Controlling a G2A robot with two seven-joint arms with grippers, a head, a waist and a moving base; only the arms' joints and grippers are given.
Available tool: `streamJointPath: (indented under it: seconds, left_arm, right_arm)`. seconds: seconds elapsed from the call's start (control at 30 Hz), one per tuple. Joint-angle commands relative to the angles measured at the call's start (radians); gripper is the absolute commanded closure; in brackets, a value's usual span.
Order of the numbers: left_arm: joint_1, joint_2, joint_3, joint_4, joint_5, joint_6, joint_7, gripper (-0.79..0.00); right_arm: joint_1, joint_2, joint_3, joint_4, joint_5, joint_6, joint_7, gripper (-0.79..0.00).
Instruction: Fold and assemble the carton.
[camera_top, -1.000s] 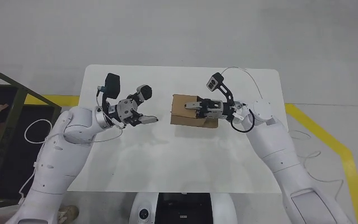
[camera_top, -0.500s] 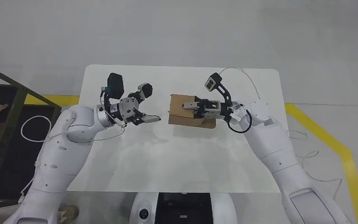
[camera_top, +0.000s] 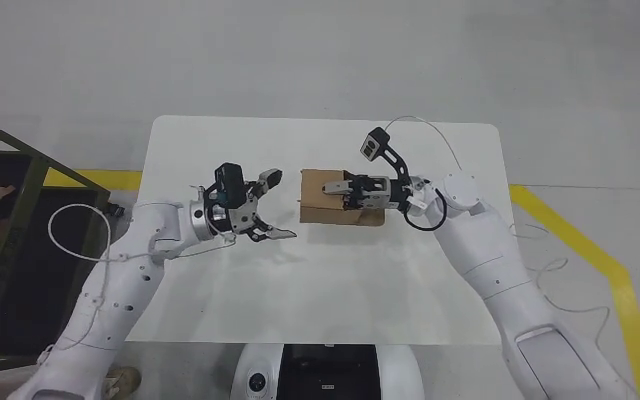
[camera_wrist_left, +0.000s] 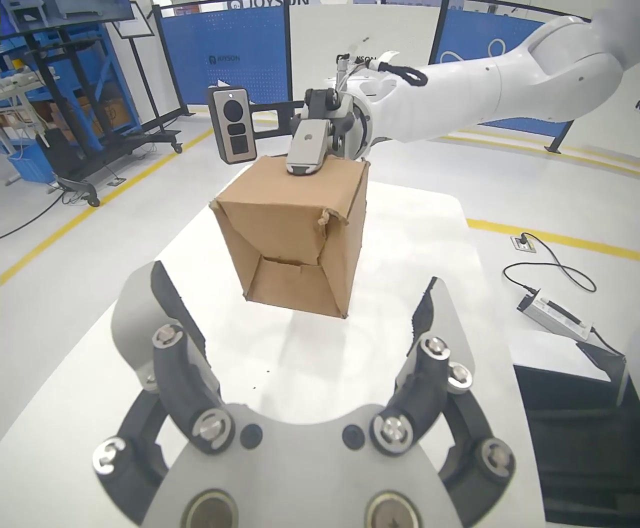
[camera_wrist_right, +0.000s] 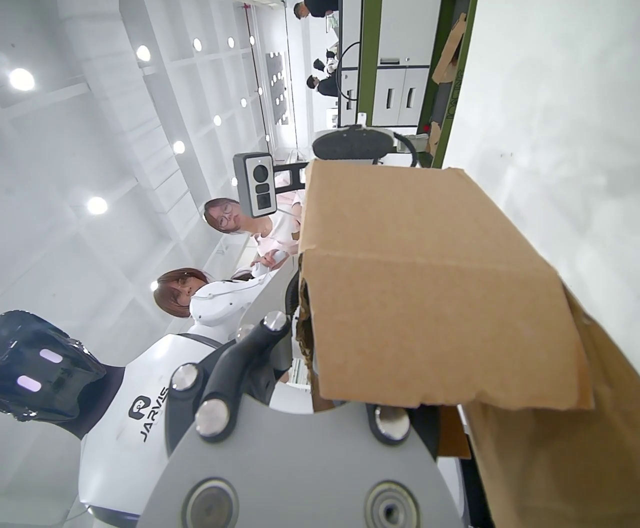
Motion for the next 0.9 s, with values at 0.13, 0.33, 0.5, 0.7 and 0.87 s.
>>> streamJointPath:
  seconds: [0.13,0.33,0.5,0.7,0.87]
  left_arm:
    - [-0.059,0.005,0.073,0.071,0.109,0.0,0.155,-0.785]
    - [-0.116,0.005,0.154,0.118,0.128,0.0,0.2,-0.785]
    - [-0.156,0.005,0.188,0.144,0.121,0.0,0.213,-0.785]
    - [-0.176,0.008,0.201,0.155,0.121,0.0,0.23,-0.785]
    - [-0.181,0.011,0.208,0.155,0.127,0.0,0.242,-0.785]
  right_arm:
    - [0.011,-0.009,-0.021,0.015,0.01,-0.016,0.006,0.0]
    - [0.022,-0.017,-0.04,0.021,0.009,-0.028,0.013,0.0]
    - [0.031,-0.025,-0.057,0.027,0.01,-0.035,0.016,0.0]
    - [0.042,-0.031,-0.068,0.038,0.014,-0.041,0.02,0.0]
    - [0.05,-0.036,-0.074,0.049,0.008,-0.047,0.019,0.0]
